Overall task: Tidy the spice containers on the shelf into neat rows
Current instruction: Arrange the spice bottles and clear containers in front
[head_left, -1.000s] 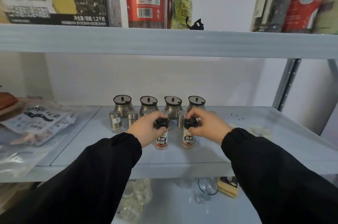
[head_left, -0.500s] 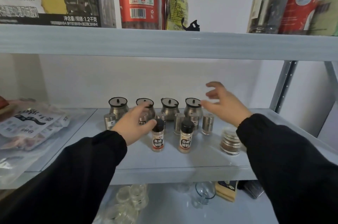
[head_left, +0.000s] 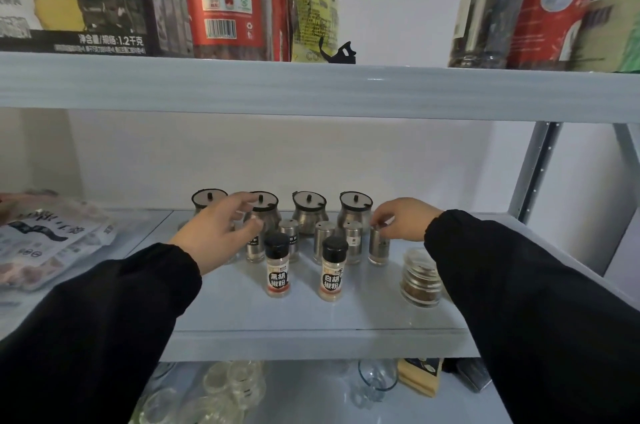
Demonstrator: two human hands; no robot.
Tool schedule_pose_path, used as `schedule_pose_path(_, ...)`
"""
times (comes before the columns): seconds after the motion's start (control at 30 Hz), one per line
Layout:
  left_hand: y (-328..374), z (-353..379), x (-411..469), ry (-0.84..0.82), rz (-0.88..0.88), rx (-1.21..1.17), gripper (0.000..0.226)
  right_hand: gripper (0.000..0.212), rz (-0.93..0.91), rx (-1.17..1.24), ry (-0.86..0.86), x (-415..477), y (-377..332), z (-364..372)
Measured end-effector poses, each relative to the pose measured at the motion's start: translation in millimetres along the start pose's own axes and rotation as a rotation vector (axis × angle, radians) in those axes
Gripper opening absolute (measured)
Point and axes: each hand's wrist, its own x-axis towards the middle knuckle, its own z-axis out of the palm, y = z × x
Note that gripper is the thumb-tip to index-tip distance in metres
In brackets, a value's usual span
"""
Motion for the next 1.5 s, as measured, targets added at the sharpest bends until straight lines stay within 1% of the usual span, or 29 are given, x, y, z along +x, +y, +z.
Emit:
schedule_pose_path(0.1,-1.2,2.1,-4.1,0.018,-0.020,0.001,0.044,0.026,-0.011,0.001,-0.001,3.2,1.7,-2.1)
schedule_pose_path(0.23,0.1,1.0,-9.1,0.032,-0.039,-0.004,0.051,0.028,-0.006,-0.003,-0.011,5.1,5.7,-0.6)
schedule_pose_path(0.3,0.6,-0.4,-11.1,0.037,-0.044,0.003,0.047,0.032,-0.001,0.004,-0.006,4.7,5.7,-0.3)
schedule_pose_path(0.37,0.8,-3.5,-11.8,0.050,-0.054,-0.006,0.043,0.043,-0.015,0.029,0.058,5.3,1.7,-1.4)
schedule_pose_path(0.43,1.7,-8.2,-12.8,0.064,-0.069,0.002,0.041,0.045,-0.059,0.053,0.133,6.5,-7.1,-3.5)
schedule_pose_path(0.5,0.6,-12.4,-14.6,0.083,-0.078,0.004,0.041,0.039,-0.098,0.026,0.118,8.9,-17.5,-3.4)
schedule_pose_path(0.63,-1.1,-20.1,-21.2,0.118,-0.060,-0.012,0.037,0.029,-0.114,-0.059,0.017,9.9,-33.0,-2.3)
schedule_pose_path(0.73,-1.6,-25.5,-26.1,0.115,-0.080,-0.024,0.030,0.024,-0.102,-0.049,0.023,10.9,-35.3,0.0)
schedule_pose_path(0.83,-8.9,-30.6,-28.9,0.134,-0.101,-0.024,0.038,0.023,-0.085,-0.030,0.033,12.2,-36.0,2.4)
schedule_pose_path(1.0,-27.4,-37.0,-28.1,0.141,-0.108,-0.001,0.032,0.022,-0.052,-0.027,0.029,12.6,-41.0,1.7)
schedule_pose_path(1.1,-34.3,-42.9,-26.2,0.145,-0.106,0.038,0.028,0.030,-0.029,-0.030,0.043,12.1,-43.1,1.5)
schedule_pose_path(1.2,-46.1,-59.9,-17.6,0.128,-0.108,0.115,0.036,0.050,-0.057,0.039,0.193,7.9,-50.3,-5.8)
schedule_pose_path(1.27,-53.4,-74.0,-10.4,0.129,-0.113,0.156,0.042,0.057,-0.119,0.072,0.266,1.8,-63.8,-13.7)
schedule_pose_path(1.37,-64.1,-88.7,-0.4,0.096,-0.130,0.232,0.041,0.063,-0.181,0.057,0.305,-7.1,-91.4,-18.7)
schedule_pose_path(1.5,-82.9,-94.2,11.4,0.052,-0.137,0.291,0.039,0.067,-0.213,0.055,0.304,-15.1,-124.5,-12.3)
